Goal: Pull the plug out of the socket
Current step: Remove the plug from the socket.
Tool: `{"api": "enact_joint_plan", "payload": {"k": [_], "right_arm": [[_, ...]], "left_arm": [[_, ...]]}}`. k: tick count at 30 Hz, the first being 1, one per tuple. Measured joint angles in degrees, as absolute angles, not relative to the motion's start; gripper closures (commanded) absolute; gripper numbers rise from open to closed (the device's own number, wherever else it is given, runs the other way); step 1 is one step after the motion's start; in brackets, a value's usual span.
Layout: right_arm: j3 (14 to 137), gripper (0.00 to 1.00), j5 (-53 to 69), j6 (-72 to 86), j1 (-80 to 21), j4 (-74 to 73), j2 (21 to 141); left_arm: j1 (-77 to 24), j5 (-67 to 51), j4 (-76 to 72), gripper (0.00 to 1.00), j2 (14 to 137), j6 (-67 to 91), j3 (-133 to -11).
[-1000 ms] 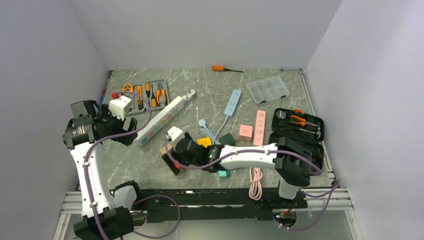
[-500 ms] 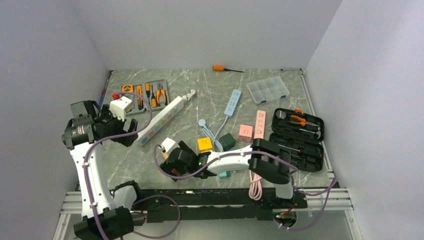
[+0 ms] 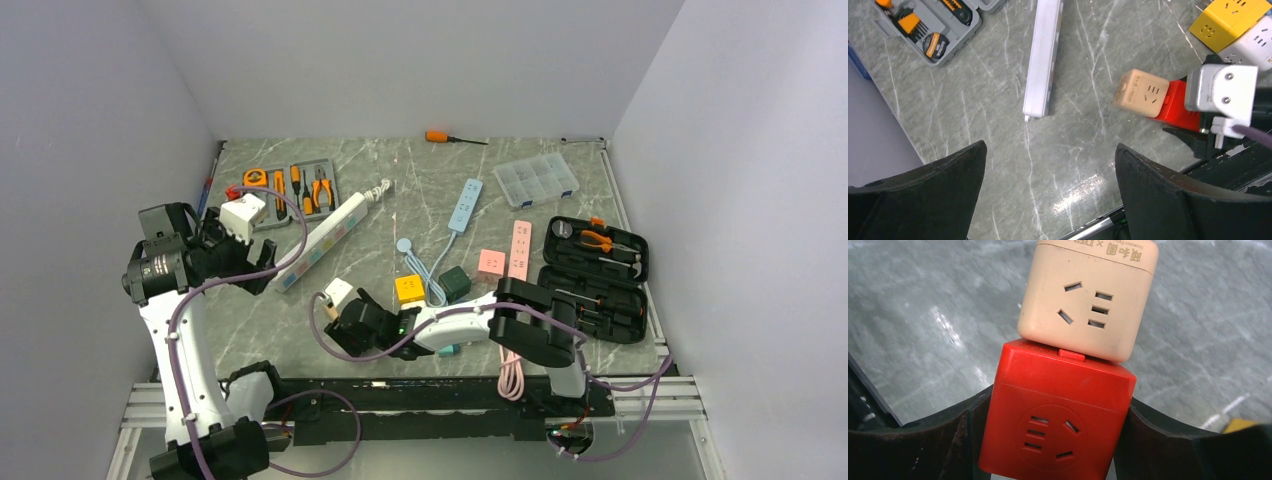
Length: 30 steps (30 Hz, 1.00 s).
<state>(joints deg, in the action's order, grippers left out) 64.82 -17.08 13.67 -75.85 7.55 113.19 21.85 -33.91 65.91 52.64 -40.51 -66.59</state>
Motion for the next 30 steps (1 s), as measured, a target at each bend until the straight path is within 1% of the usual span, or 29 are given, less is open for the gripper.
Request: {"api": "enact_joint_plan", "payload": {"k": [2,3,7,10,13,17,19,25,30], "right_arm": [[62.85,0.98,-17.1,13.67,-75.59,7.4,111.48],[61.93,1.0,-17.04,13.67,-75.4,6.98,110.48],[58.37,1.0,-13.52,13.76,-72.51,2.9,104.77],[57.52,1.0,-6.81,14.15,-67.85,0.01,99.22],[57.74,1.0,0.93,14.5,-62.81,-1.23,93.91],[61.93,1.0,9.63,13.98,-58.24,-6.22,90.89],[65.19,1.0,14.35,13.13,-57.6,-9.3,90.89],[70.65,1.0,25.74,11.57,-57.3,-14.31,90.89],[73.76,1.0,31.22,10.61,-57.04,-17.61,91.29]], "left_arm": [[21.85,-34.72,65.95,0.01,52.62,-41.52,-66.59],[21.85,-35.09,66.06,0.01,52.58,-42.19,-66.57],[21.85,-37.93,66.89,0.01,51.44,-46.09,-66.04],[21.89,-42.35,67.7,0.01,48.23,-51.53,-63.61],[21.93,-48.14,68.03,0.01,41.63,-59.86,-58.83],[21.89,-53.45,65.71,0.01,29.23,-68.86,-50.76],[21.89,-55.44,64.75,0.01,25.74,-73.32,-49.15],[21.89,-60.71,66.41,0.01,24.8,-91.29,-48.82],[21.89,-64.88,75.18,0.01,24.75,-108.33,-48.4]]}}
